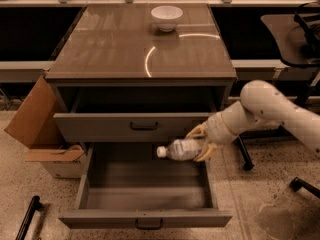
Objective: Pick blue plastic bottle from middle drawer and place on counter
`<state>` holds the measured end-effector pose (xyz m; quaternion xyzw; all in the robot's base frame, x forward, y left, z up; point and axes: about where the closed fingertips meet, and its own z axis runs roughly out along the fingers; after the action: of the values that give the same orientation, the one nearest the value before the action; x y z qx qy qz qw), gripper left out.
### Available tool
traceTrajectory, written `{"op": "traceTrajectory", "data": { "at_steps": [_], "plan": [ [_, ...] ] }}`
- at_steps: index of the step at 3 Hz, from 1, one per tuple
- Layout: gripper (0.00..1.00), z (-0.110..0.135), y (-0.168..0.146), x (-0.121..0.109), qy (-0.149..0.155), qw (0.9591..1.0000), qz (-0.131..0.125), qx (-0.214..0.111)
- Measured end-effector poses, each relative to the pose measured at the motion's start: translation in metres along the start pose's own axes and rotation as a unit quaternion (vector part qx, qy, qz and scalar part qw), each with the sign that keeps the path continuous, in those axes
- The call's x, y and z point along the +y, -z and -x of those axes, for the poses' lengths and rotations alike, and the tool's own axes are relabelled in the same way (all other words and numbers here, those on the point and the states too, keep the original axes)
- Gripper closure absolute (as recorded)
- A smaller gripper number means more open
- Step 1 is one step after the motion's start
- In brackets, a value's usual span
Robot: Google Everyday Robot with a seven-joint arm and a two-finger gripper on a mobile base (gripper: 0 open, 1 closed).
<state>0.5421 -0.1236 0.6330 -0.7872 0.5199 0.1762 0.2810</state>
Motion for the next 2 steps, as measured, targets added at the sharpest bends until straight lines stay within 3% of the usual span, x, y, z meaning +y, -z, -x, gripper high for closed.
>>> {"op": "traceTrajectory", "data": {
  "at_steps": [1,2],
  "plan": [
    [1.0,0.011,0.051,-0.029,0.033,0.9992,0.002,0.025],
    [1.0,0.029,0.115,-0.065,0.062,0.9955,-0.01,0.072]
  ]
}}
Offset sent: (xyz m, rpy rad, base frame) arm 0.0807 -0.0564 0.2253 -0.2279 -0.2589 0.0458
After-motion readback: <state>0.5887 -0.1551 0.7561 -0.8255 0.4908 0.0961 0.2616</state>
